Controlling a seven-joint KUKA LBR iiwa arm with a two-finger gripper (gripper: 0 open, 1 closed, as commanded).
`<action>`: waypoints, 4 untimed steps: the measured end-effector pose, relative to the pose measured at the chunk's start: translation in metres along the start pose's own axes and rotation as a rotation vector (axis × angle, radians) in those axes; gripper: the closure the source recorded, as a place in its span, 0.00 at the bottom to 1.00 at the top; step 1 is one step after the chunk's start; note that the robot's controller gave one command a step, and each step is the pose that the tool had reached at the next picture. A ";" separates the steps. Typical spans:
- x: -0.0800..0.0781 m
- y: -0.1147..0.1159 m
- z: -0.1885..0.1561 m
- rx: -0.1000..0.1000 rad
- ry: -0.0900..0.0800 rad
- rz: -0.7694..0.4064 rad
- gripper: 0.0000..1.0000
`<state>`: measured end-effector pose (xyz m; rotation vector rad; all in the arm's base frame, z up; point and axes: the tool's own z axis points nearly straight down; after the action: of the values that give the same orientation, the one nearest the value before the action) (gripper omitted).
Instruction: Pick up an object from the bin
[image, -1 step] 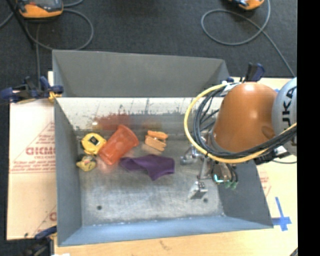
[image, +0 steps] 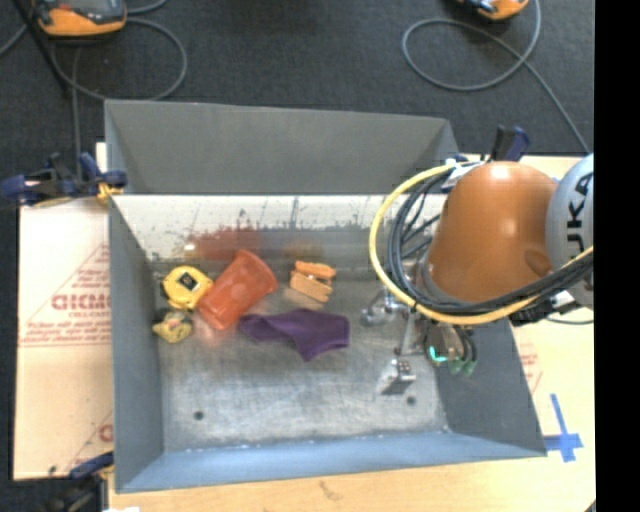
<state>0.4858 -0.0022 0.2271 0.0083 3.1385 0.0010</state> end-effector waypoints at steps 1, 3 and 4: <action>-0.029 0.032 0.047 0.000 -0.010 -0.007 0.00; -0.050 0.038 0.070 0.000 0.011 -0.279 0.00; -0.089 0.064 0.048 0.003 -0.011 -0.448 0.00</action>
Offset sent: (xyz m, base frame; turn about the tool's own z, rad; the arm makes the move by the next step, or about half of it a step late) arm 0.0484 0.0319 -0.1205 -0.2379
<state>0.5757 0.0613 0.1796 -0.6861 3.0519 -0.0050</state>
